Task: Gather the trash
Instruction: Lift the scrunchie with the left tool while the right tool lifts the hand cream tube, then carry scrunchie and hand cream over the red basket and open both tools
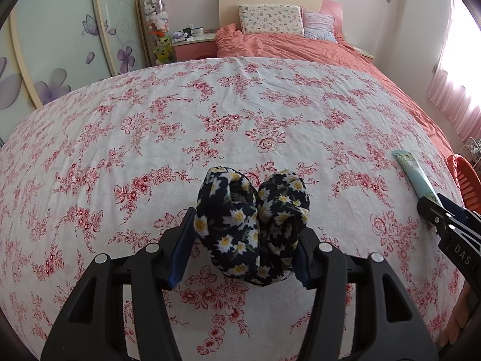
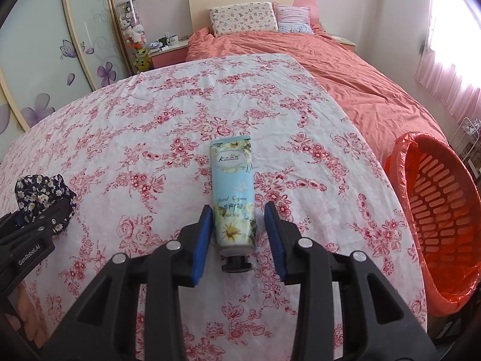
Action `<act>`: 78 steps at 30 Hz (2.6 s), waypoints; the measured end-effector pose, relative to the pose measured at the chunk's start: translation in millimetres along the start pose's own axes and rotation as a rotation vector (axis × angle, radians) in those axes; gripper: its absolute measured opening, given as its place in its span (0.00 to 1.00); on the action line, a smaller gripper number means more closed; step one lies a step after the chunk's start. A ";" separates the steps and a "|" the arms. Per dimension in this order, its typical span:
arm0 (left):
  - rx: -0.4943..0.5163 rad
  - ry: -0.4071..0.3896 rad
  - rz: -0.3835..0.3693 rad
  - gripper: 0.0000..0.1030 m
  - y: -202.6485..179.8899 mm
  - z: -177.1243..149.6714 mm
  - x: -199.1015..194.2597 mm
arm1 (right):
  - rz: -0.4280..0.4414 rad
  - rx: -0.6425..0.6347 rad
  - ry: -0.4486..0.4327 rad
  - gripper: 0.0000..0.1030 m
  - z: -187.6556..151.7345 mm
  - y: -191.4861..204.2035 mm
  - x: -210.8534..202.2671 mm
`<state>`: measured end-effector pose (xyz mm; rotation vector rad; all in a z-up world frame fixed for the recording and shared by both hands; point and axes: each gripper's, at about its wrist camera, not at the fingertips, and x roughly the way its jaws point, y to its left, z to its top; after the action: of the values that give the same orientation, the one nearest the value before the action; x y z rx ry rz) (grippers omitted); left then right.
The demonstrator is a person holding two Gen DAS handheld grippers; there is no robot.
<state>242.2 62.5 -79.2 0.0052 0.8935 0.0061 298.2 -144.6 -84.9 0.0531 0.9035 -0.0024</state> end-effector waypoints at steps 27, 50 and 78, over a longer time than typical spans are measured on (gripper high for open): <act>0.119 -0.141 -0.074 0.22 -67.2 16.9 -78.5 | -0.023 0.066 -0.186 0.26 -6.2 -65.2 -104.8; 0.312 -0.159 -0.507 0.22 -254.9 19.1 -131.4 | -0.116 0.279 -0.327 0.26 -17.3 -228.1 -190.4; 0.243 -0.211 -0.304 0.91 -215.8 -0.5 -126.7 | -0.205 0.318 -0.393 0.94 -50.5 -238.0 -210.4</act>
<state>163.1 -154.3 17.6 0.0947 0.6724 -0.3801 122.5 -384.2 38.3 0.2475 0.5051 -0.3372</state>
